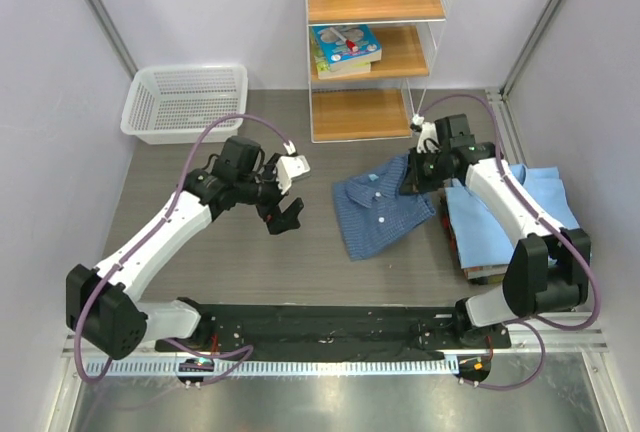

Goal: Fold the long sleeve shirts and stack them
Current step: Neatly place the folded shirt to the corner

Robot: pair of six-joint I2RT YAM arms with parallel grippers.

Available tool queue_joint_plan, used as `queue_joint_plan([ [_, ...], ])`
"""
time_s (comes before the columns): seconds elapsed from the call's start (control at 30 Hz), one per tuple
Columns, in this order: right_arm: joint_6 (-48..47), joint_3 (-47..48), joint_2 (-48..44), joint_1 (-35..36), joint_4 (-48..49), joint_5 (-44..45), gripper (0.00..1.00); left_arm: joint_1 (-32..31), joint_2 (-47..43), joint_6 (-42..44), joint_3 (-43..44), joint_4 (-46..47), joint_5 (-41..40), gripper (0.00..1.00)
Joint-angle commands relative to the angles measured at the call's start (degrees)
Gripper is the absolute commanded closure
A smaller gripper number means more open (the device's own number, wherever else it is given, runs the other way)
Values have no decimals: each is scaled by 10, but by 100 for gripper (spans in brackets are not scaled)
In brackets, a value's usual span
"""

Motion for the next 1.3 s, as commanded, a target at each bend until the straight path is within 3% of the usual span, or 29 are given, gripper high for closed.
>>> queue_joint_plan([
  [0.0,-215,59,-26,-33,-224,17,99,10,14,38,-7,-27,-54,0],
  [0.2,-277,99,-108,-87,-339,67,99,18,29,51,0,-16,-64,0],
  [0.47,-285,176,-228,-104,-372,82,99,21,35,55,-11,-3,-69,0],
  [0.6,-281,212,-240,-150,-403,68,99,24,35,59,-14,3,-76,0],
  [0.7,-283,243,-245,-174,-431,10,99,25,37,65,-20,6,-77,0],
  [0.93,-272,304,-249,-197,-446,-10,99,30,45,82,-23,8,-83,0],
  [1.27,-299,258,-230,-206,-419,49,99,39,47,97,-25,-2,-87,0],
])
